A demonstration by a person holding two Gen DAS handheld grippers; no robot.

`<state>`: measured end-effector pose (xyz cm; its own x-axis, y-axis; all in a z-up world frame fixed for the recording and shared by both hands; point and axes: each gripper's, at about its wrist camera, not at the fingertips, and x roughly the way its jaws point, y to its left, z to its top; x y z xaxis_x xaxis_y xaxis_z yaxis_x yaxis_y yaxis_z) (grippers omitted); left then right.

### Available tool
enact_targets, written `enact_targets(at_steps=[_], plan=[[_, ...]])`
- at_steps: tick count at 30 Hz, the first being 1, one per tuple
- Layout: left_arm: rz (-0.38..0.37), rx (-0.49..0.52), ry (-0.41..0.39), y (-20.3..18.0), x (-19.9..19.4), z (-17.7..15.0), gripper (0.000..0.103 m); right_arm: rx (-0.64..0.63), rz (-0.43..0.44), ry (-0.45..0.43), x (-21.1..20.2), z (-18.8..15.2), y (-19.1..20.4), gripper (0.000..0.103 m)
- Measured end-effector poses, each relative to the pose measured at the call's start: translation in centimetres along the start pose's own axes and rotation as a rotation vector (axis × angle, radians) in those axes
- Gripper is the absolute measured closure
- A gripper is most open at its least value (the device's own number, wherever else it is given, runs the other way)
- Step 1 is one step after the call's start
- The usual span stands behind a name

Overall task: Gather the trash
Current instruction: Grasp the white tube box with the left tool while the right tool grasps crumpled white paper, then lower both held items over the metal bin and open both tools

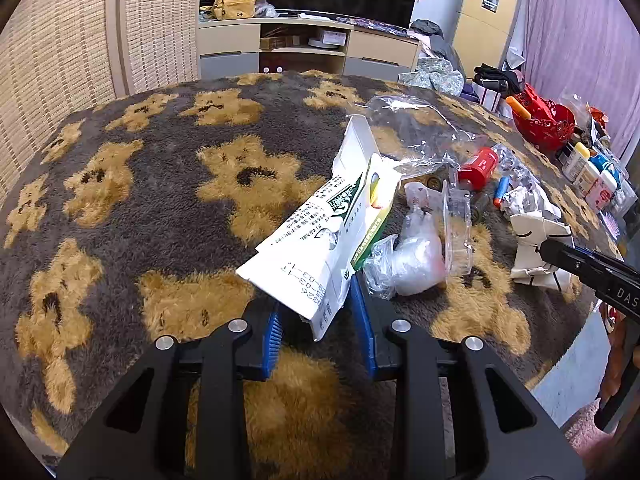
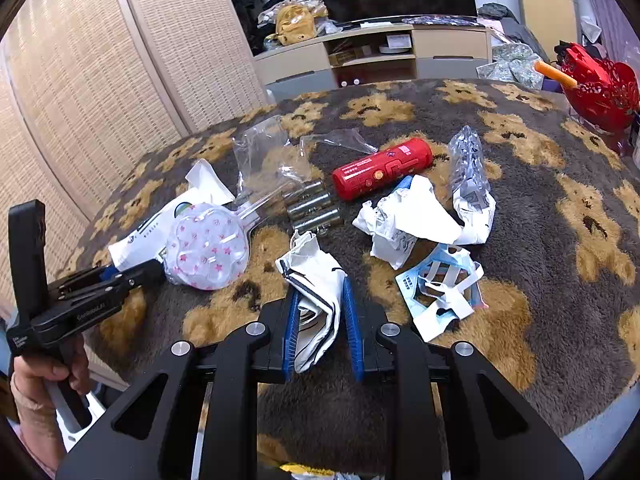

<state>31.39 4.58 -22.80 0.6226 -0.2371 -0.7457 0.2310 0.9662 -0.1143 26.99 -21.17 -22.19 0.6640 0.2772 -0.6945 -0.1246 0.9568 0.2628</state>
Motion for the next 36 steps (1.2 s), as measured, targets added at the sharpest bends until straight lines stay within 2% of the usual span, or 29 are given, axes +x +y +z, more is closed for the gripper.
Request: enact_targets(at_steps=[3, 10, 15, 21, 26, 31, 36], plan=[[0.007, 0.0, -0.006, -0.1, -0.8, -0.3, 0.081, -0.008, 0.01, -0.003, -0.7, -0.2, 0.3, 0.081], [0.068, -0.022, -0.026, 0.1, -4.0, -1.7, 0.082, -0.028, 0.026, -0.011, -2.6, -1.1, 1.5, 0.081], [0.095, -0.048, -0.06, 0.2, -7.9, -2.8, 0.082, -0.052, 0.031, -0.025, -4.9, -1.8, 2.8, 0.081], [0.089, -0.05, -0.114, -1.5, -12.9, -4.2, 0.082, -0.067, 0.048, -0.061, -8.9, -3.0, 4.0, 0.081], [0.074, -0.033, -0.122, -3.7, -16.0, -6.2, 0.082, -0.082, 0.056, -0.089, -12.5, -4.5, 4.7, 0.081], [0.038, -0.042, -0.101, -5.8, -17.7, -9.1, 0.082, -0.085, 0.052, -0.091, -15.3, -6.8, 4.9, 0.081], [0.018, -0.043, -0.06, -7.5, -18.0, -12.2, 0.082, -0.079, 0.033, -0.066, -16.4, -9.4, 4.3, 0.081]])
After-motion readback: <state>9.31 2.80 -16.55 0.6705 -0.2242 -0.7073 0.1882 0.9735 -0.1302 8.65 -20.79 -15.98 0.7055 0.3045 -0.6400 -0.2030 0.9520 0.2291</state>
